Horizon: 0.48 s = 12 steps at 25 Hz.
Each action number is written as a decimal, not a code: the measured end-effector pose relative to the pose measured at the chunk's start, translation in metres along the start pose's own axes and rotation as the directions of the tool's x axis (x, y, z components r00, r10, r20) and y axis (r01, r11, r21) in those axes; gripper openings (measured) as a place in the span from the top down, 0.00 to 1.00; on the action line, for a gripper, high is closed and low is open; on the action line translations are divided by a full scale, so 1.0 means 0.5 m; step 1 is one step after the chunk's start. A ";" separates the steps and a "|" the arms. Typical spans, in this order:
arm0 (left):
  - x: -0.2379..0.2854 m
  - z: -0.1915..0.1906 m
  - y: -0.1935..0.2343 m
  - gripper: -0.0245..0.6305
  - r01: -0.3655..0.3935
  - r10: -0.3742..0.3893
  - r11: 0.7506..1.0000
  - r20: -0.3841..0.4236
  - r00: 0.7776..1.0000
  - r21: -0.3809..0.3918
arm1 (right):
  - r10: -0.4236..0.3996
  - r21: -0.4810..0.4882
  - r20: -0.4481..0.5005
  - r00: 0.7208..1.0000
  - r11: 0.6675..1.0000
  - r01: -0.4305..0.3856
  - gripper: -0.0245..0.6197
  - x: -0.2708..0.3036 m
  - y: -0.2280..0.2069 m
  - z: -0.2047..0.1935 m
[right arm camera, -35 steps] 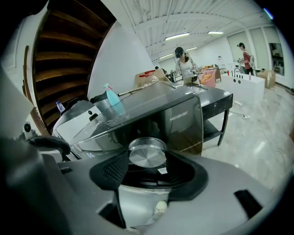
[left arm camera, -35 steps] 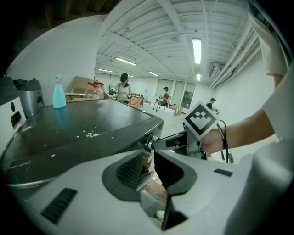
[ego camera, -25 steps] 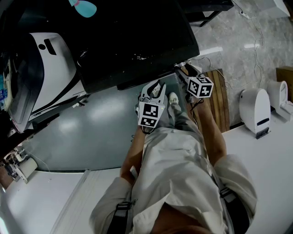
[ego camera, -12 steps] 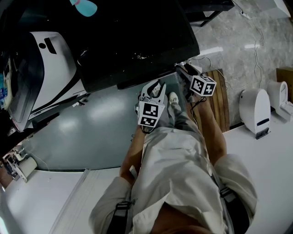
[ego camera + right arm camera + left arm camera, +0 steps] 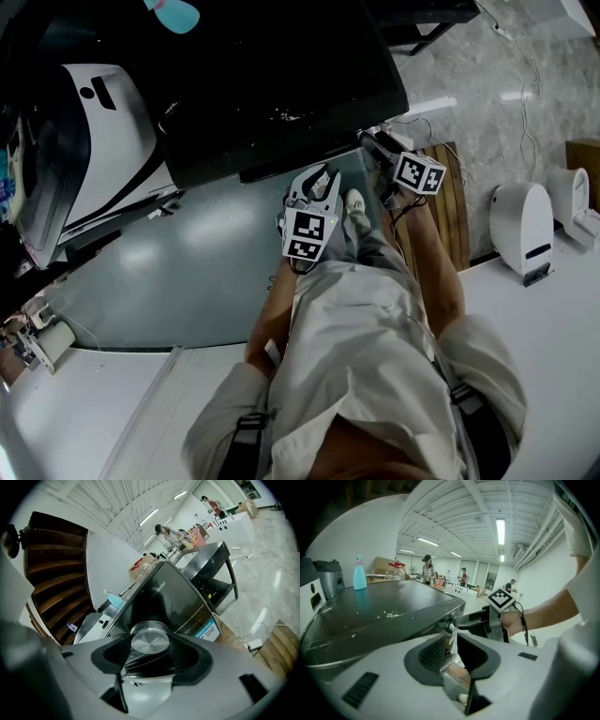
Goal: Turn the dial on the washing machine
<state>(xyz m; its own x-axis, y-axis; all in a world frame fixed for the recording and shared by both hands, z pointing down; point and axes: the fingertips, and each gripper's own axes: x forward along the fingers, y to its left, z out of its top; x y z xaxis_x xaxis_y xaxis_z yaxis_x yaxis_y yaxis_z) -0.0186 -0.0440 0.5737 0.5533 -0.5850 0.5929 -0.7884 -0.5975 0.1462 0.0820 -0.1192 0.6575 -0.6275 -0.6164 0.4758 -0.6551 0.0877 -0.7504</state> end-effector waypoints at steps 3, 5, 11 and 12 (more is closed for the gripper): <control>-0.001 -0.001 -0.001 0.83 -0.002 0.002 1.000 -0.001 1.000 0.000 | 0.011 0.033 0.008 1.000 0.999 -0.011 0.56 0.000 -0.002 0.001; -0.001 -0.003 -0.001 0.83 -0.002 0.002 1.000 -0.002 1.000 -0.003 | 0.018 0.047 0.012 1.000 0.999 -0.019 0.56 0.000 -0.002 0.002; -0.001 -0.006 0.000 0.83 -0.003 0.003 1.000 -0.003 1.000 -0.009 | 0.051 0.108 0.024 0.998 0.993 -0.053 0.56 0.000 -0.003 0.002; -0.001 -0.006 0.000 0.83 -0.004 0.003 1.000 -0.003 1.000 -0.009 | 0.056 0.116 0.025 0.998 0.992 -0.059 0.56 0.000 -0.003 0.002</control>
<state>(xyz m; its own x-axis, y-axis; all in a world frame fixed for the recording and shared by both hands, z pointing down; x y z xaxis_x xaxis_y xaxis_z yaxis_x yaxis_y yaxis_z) -0.0196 -0.0419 0.5755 0.5497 -0.5852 0.5961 -0.7928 -0.5904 0.1514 0.0835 -0.1200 0.6580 -0.6526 -0.6298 0.4212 -0.5639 0.0324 -0.8252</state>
